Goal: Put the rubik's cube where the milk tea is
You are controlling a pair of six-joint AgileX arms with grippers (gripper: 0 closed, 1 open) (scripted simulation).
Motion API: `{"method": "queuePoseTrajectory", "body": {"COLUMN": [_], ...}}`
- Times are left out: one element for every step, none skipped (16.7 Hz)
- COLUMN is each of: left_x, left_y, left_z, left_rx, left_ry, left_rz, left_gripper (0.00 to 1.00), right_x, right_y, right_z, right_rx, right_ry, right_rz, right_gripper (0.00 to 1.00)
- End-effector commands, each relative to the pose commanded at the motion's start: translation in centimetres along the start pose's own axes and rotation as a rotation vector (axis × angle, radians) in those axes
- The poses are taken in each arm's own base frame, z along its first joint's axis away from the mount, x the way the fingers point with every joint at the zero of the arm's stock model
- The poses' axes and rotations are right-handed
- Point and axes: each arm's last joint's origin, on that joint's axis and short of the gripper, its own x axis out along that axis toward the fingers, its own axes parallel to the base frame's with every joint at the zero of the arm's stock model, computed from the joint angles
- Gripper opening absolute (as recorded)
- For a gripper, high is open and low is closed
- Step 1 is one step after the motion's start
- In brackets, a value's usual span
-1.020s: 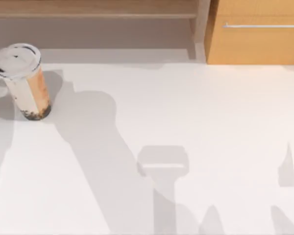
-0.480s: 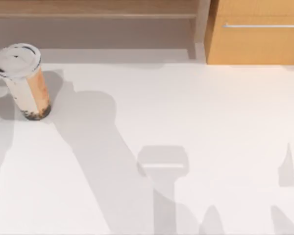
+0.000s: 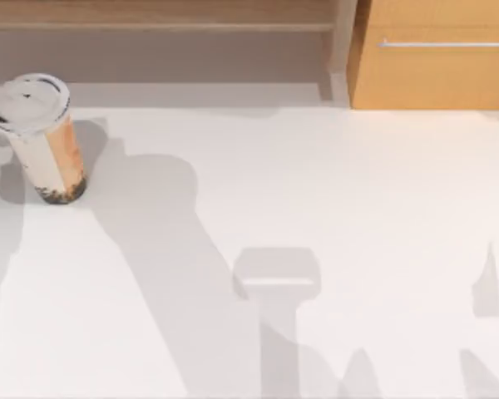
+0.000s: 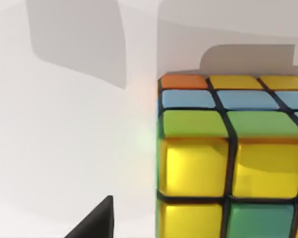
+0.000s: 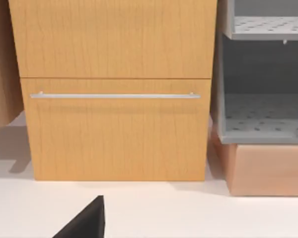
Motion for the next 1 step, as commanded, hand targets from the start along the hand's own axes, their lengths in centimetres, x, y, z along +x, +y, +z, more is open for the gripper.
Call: {"method": "queuePoseTrajectory", "body": {"left_x": [0.00], "left_y": [0.00], "left_z": [0.00], "left_rx": [0.000], "left_ry": [0.000], "left_rz": [0.000], "left_gripper": [1.00], "right_x": [0.00], "right_y": [0.00], "right_z": [0.00], "right_rx": [0.000], "right_ry": [0.000], "right_rz": [0.000], "right_gripper": [1.00]}}
